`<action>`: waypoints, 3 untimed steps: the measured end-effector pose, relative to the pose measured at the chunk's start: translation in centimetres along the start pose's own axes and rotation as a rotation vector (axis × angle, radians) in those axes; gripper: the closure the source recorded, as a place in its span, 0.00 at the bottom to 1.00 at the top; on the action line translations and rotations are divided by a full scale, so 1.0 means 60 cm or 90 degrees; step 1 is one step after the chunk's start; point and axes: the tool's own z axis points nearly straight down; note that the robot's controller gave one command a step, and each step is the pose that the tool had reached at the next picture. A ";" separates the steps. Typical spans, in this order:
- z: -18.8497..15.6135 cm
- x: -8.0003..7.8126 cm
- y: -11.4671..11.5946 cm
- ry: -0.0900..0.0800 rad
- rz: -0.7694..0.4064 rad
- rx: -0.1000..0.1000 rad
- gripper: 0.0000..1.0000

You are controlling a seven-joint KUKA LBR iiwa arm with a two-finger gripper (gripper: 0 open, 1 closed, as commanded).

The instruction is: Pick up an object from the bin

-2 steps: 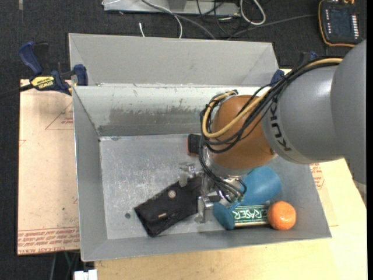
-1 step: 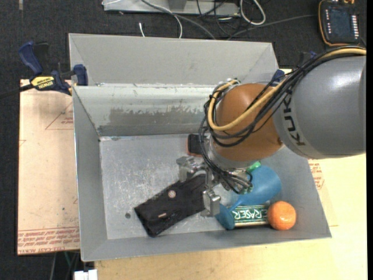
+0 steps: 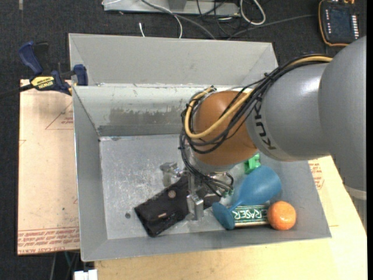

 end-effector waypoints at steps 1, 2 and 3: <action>0.048 -0.007 -0.036 -0.011 0.028 0.004 0.00; 0.047 -0.012 -0.016 -0.006 0.114 0.001 1.00; 0.047 -0.012 -0.016 -0.006 0.115 0.001 1.00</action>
Offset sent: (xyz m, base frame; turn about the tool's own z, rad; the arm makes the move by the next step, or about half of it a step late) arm 0.0096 -0.0059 -0.0293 0.1805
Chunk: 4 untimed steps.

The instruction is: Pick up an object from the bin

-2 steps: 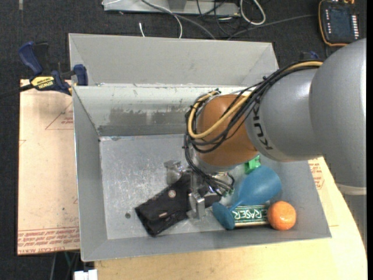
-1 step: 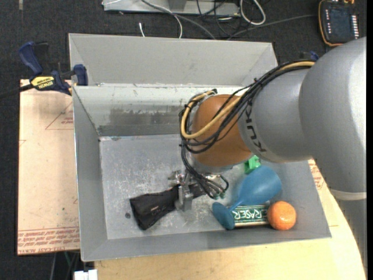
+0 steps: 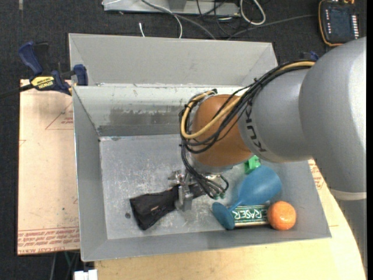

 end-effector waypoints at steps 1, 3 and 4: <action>-0.012 0.000 0.000 0.000 0.000 0.000 1.00; -0.064 0.005 0.002 0.006 0.000 -0.001 1.00; -0.152 0.000 0.002 0.000 0.000 -0.001 1.00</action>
Offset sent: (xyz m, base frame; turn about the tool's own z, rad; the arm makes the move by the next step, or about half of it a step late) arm -0.0001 -0.0001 0.0165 0.0002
